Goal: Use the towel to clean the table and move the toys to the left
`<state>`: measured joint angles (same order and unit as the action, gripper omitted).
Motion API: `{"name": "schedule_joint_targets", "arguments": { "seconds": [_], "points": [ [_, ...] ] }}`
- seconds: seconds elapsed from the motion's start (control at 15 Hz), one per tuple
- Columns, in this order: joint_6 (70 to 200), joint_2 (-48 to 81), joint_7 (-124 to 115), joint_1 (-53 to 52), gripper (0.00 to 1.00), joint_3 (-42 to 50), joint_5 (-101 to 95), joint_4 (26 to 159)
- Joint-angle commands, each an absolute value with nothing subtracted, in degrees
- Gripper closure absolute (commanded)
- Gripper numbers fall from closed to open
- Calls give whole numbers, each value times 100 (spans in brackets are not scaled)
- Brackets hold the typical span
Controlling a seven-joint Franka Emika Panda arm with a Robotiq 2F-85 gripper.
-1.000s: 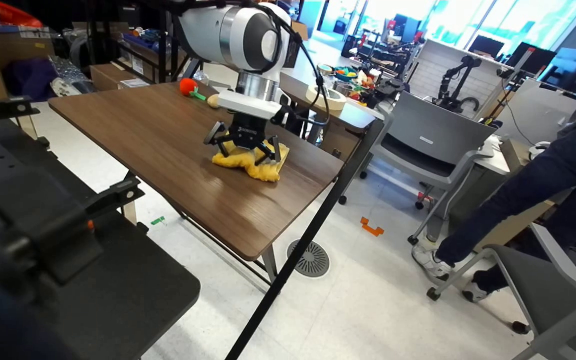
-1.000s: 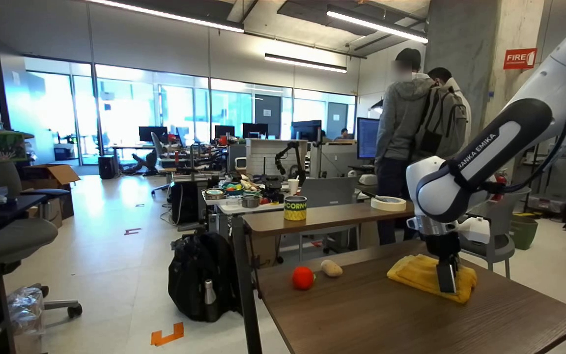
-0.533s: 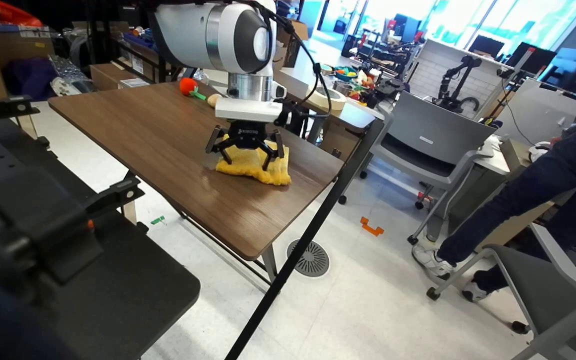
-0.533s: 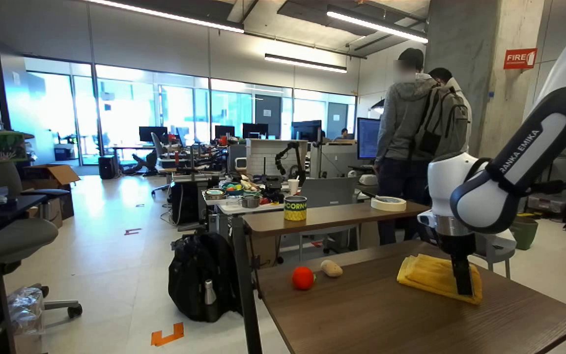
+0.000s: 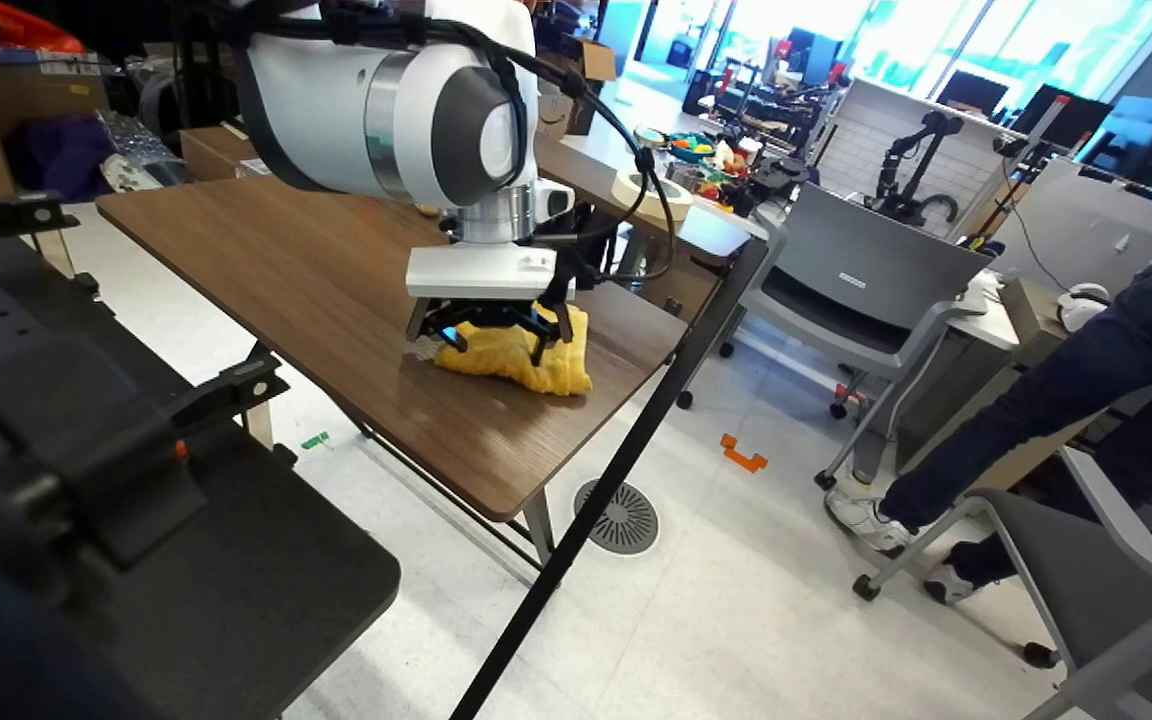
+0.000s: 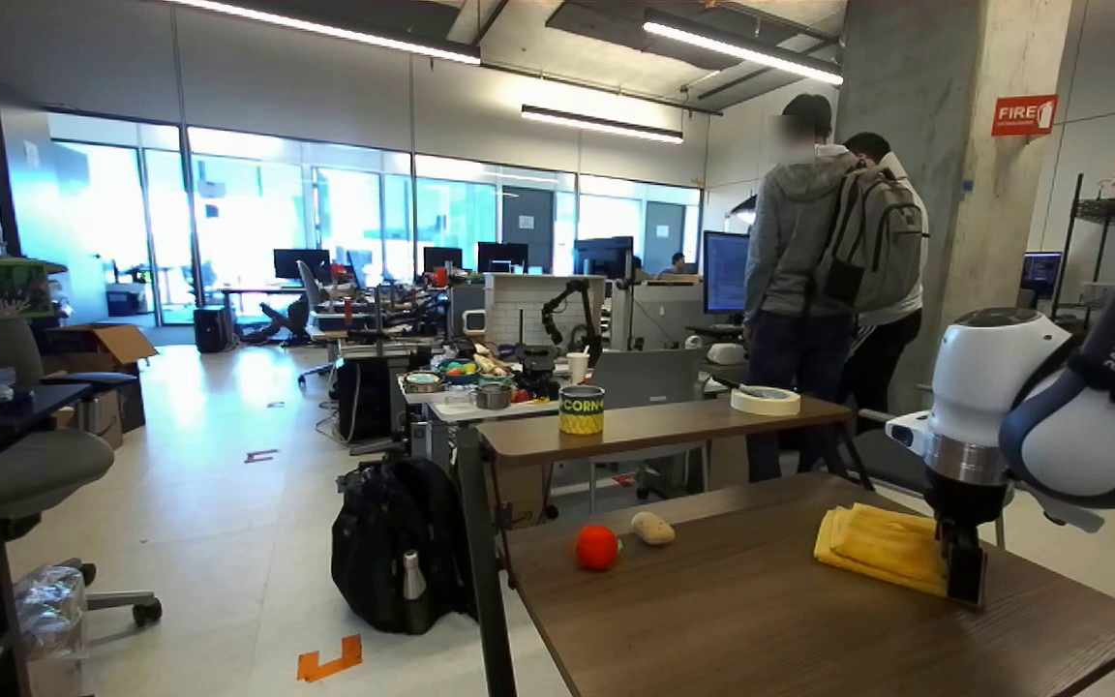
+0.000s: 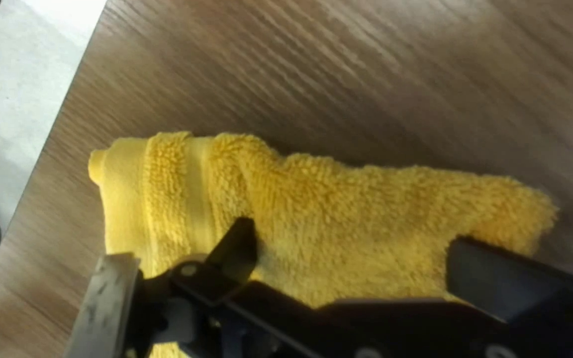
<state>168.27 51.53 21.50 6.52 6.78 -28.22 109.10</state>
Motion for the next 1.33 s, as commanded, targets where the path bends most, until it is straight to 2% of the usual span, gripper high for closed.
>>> {"name": "schedule_joint_targets", "arguments": {
  "seconds": [0.0, 0.27, 0.8, 1.0, 1.27],
  "points": [
    [16626, 5176, 2416, 592, 0, 712, -2822, 10862],
    [17061, 5147, 2750, 287, 0, 929, -3243, 11073],
    [18019, 5018, 2561, -1229, 0, 1563, -4757, 11705],
    [18138, 4839, 2544, -1298, 0, 1640, -4696, 11837],
    [17485, 5022, 2204, -983, 0, 1908, -4181, 11364]
  ]
}}
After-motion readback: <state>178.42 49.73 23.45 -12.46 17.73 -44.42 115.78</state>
